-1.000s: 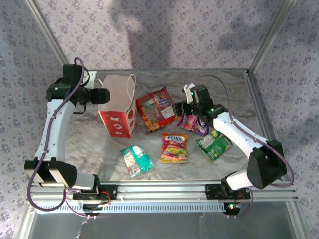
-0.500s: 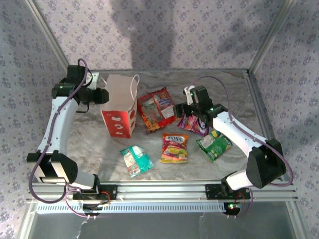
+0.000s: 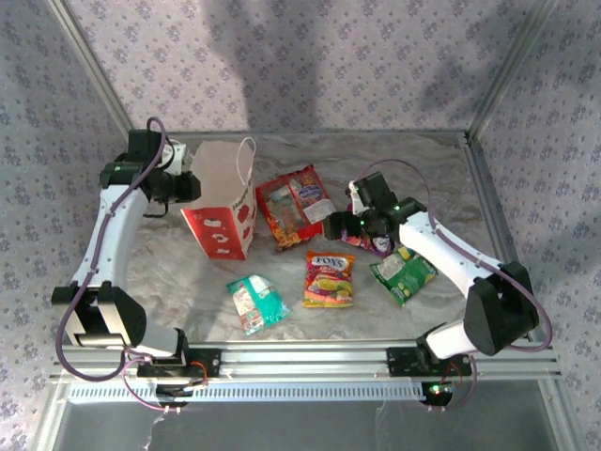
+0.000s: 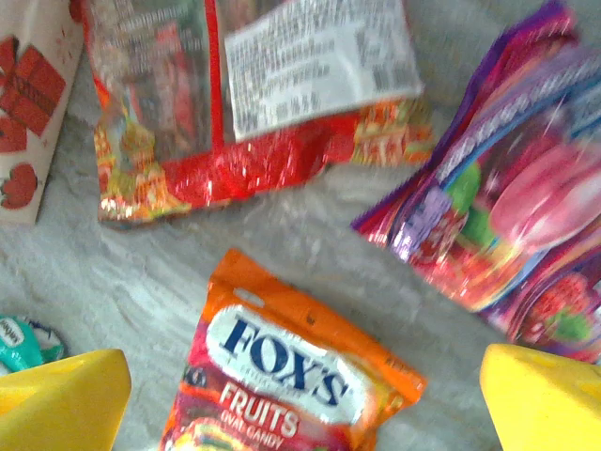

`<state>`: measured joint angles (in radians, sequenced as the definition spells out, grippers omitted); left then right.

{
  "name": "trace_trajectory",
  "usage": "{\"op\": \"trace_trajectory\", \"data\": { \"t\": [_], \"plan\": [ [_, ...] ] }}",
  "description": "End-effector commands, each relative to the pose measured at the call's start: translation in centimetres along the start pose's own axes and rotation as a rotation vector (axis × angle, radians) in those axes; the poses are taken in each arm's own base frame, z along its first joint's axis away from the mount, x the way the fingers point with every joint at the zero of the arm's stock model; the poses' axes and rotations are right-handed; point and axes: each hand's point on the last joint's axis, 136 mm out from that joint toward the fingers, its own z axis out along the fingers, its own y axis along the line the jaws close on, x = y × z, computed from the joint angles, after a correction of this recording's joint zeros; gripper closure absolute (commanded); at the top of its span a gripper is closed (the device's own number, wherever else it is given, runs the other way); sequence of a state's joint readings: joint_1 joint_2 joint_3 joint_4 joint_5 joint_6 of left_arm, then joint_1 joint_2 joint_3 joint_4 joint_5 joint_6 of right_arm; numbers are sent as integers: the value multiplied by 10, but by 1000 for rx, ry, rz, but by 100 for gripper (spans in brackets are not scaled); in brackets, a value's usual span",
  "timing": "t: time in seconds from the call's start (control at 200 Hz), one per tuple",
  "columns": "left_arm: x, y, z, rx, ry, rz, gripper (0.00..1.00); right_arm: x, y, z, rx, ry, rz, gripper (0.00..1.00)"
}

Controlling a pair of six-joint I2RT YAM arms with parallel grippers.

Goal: Place the snacks into the paper bag

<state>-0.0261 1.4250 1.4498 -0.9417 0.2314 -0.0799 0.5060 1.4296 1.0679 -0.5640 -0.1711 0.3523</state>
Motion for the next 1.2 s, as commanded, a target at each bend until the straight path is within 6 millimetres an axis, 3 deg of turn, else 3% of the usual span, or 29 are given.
{"op": "trace_trajectory", "data": {
  "t": [0.0, 0.32, 0.87, 1.194],
  "plan": [
    [-2, -5, -13, 23, -38, 3, 80, 43, 3, -2, -18, 140, 86, 3],
    [-3, -7, -22, 26, -66, 1, 81, 98, 3, -3, -13, 236, 170, 4],
    [-1, -6, -29, 16, -85, -31, 81, 131, 11, 35, -57, 392, 243, 1],
    [3, -7, -37, 12, -95, -24, 82, 130, 17, 60, -100, 433, 238, 4]
  ]
}}
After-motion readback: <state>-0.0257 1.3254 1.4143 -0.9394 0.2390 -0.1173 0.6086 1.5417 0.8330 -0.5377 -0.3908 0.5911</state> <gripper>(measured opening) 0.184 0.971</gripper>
